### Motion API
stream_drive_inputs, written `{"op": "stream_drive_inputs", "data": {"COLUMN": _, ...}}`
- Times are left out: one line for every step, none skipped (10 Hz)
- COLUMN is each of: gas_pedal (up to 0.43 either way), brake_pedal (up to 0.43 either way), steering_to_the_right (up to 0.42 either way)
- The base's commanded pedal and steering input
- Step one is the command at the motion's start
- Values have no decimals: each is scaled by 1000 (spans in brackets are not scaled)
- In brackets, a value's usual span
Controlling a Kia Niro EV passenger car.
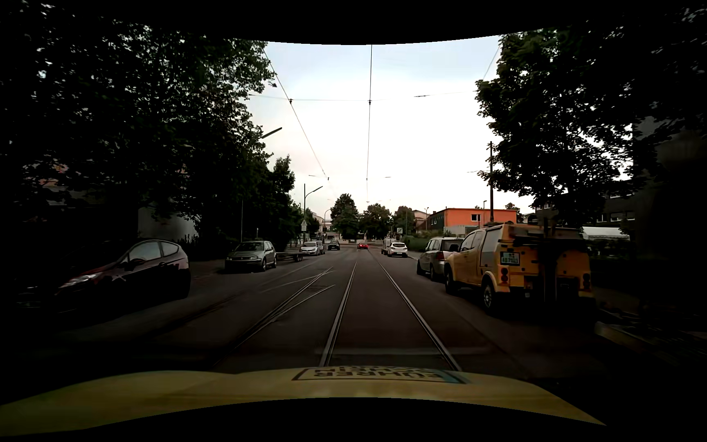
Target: Follow the waypoints while adhering to traffic rules and regulations
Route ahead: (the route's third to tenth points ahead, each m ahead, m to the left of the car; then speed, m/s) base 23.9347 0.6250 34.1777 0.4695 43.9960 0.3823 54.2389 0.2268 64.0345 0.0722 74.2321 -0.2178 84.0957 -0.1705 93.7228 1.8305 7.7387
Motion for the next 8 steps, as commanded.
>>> {"op": "stream_drive_inputs", "data": {"gas_pedal": 47, "brake_pedal": 0, "steering_to_the_right": -6}}
{"op": "stream_drive_inputs", "data": {"gas_pedal": 47, "brake_pedal": 0, "steering_to_the_right": -6}}
{"op": "stream_drive_inputs", "data": {"gas_pedal": 47, "brake_pedal": 0, "steering_to_the_right": -5}}
{"op": "stream_drive_inputs", "data": {"gas_pedal": 47, "brake_pedal": 0, "steering_to_the_right": -1}}
{"op": "stream_drive_inputs", "data": {"gas_pedal": 47, "brake_pedal": 0, "steering_to_the_right": 0}}
{"op": "stream_drive_inputs", "data": {"gas_pedal": 59, "brake_pedal": 0, "steering_to_the_right": 0}}
{"op": "stream_drive_inputs", "data": {"gas_pedal": 59, "brake_pedal": 0, "steering_to_the_right": 1}}
{"op": "stream_drive_inputs", "data": {"gas_pedal": 59, "brake_pedal": 0, "steering_to_the_right": 1}}
